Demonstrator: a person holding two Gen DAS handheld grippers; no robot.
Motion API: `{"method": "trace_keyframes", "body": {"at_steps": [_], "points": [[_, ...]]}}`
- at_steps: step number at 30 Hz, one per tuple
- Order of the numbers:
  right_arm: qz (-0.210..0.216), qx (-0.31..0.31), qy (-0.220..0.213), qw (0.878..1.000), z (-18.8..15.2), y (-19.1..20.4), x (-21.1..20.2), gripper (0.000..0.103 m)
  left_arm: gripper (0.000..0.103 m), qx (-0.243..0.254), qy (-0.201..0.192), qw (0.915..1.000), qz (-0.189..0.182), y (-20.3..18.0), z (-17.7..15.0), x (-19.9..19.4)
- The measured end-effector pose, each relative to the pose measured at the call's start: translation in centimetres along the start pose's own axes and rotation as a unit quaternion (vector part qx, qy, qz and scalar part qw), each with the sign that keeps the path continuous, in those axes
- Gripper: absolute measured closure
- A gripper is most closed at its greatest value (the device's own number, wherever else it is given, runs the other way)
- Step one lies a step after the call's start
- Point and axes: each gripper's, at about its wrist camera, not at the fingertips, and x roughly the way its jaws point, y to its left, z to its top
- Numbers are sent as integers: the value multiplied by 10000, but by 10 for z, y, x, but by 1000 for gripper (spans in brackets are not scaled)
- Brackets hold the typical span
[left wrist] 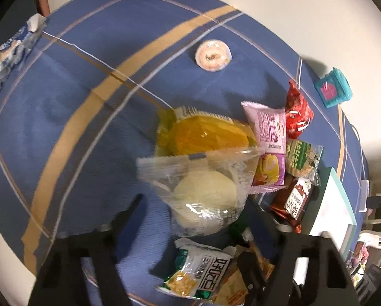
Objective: Organize snacks
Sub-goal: 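Grasp the clear-wrapped cream bun with the left gripper while the right grasps the beige cake pack, then carry the cream bun and beige cake pack into the white tray and release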
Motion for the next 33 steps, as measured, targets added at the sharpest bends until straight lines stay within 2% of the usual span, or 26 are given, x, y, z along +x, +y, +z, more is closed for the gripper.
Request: {"method": "trace_keyframes", "body": {"at_steps": [1, 7, 15, 25, 28, 33], "points": [[11, -4, -7, 10000, -4, -3, -3, 59, 45, -40, 32, 9999, -162, 0, 0, 3], [122, 40, -45, 9999, -6, -7, -9, 63, 48, -182, -96, 9994, -260, 3, 3, -5], [373, 87, -266, 9989, -3, -12, -35, 64, 48, -112, -469, 9981, -388, 4, 0, -39], [704, 104, -999, 9924, -4, -21, -96, 64, 48, -53, -1070, 9927, -548, 2, -15, -87], [732, 136, -1133, 9908, -2, -19, -106, 64, 48, 4, -1186, 9915, -538, -3, -19, -96], [541, 341, -1364, 9886, -3, -42, -126, 64, 48, 139, -1298, 9900, -541, -13, -25, -103]]}}
